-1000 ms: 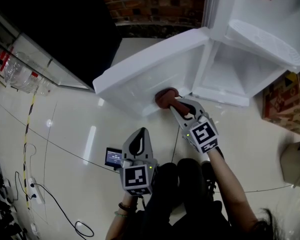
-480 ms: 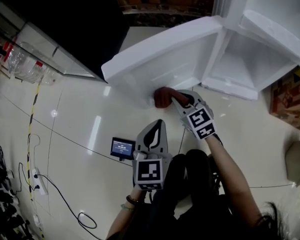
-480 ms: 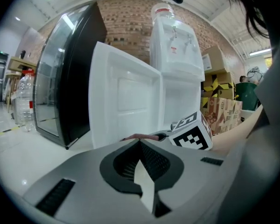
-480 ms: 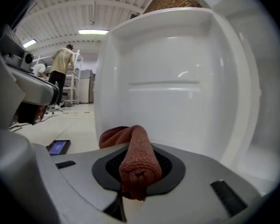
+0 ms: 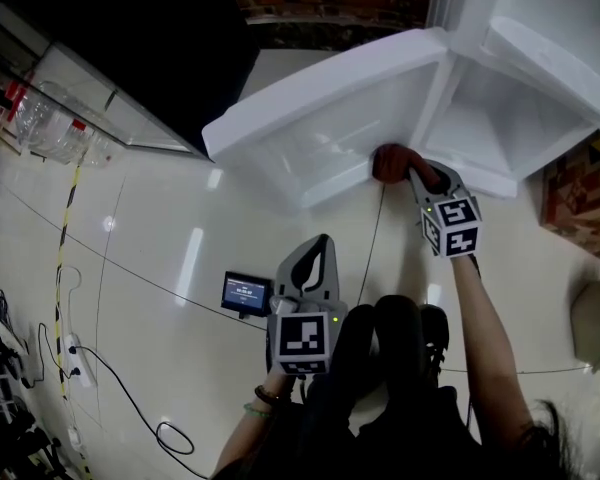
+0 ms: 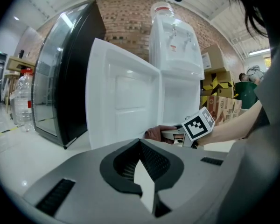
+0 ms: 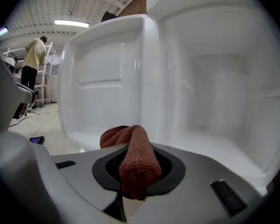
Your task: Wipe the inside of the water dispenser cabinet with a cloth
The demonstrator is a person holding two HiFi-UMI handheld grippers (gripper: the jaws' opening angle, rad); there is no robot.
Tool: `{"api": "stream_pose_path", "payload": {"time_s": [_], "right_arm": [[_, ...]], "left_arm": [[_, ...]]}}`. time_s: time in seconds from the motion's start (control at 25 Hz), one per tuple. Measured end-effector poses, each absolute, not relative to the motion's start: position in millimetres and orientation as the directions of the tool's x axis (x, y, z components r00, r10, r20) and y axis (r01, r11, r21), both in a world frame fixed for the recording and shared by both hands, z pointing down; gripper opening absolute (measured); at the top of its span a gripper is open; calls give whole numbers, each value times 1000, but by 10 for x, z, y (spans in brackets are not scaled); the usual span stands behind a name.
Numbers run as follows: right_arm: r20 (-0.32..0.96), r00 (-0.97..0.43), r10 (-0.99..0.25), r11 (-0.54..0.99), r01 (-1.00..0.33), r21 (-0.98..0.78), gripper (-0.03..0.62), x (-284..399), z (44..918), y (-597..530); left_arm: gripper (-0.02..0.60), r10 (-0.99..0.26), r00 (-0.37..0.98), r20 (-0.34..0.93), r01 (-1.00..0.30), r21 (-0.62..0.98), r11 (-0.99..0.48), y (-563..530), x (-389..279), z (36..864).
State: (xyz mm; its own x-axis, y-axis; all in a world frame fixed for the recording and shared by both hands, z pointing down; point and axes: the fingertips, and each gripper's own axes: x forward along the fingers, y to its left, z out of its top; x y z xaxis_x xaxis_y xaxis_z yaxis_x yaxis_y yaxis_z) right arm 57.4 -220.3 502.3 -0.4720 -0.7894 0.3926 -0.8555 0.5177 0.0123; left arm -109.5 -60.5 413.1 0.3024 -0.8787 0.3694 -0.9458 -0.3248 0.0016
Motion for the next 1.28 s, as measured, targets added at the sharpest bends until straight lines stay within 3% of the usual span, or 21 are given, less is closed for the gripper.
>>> {"api": "stream_pose_path", "payload": {"time_s": [0.2, 0.48, 0.84, 1.28], "right_arm": [[244, -516, -821, 525, -850, -28, 78, 488, 4522, -1841], [95, -391, -915, 383, -919, -93, 78, 897, 3901, -1290], [72, -291, -954, 282, -952, -117, 77, 1409, 3647, -640], [141, -274, -951, 262, -960, -101, 71, 1591, 3834, -366]], "left_arm": [[2, -883, 291, 368, -954, 36, -299, -647, -1037, 4106], [2, -867, 366, 339, -917, -25, -398, -775, -693, 4086], [2, -858, 454, 240, -870, -92, -485, -1034, -45, 3672], [2, -832, 479, 279, -845, -111, -523, -729, 193, 3827]]}}
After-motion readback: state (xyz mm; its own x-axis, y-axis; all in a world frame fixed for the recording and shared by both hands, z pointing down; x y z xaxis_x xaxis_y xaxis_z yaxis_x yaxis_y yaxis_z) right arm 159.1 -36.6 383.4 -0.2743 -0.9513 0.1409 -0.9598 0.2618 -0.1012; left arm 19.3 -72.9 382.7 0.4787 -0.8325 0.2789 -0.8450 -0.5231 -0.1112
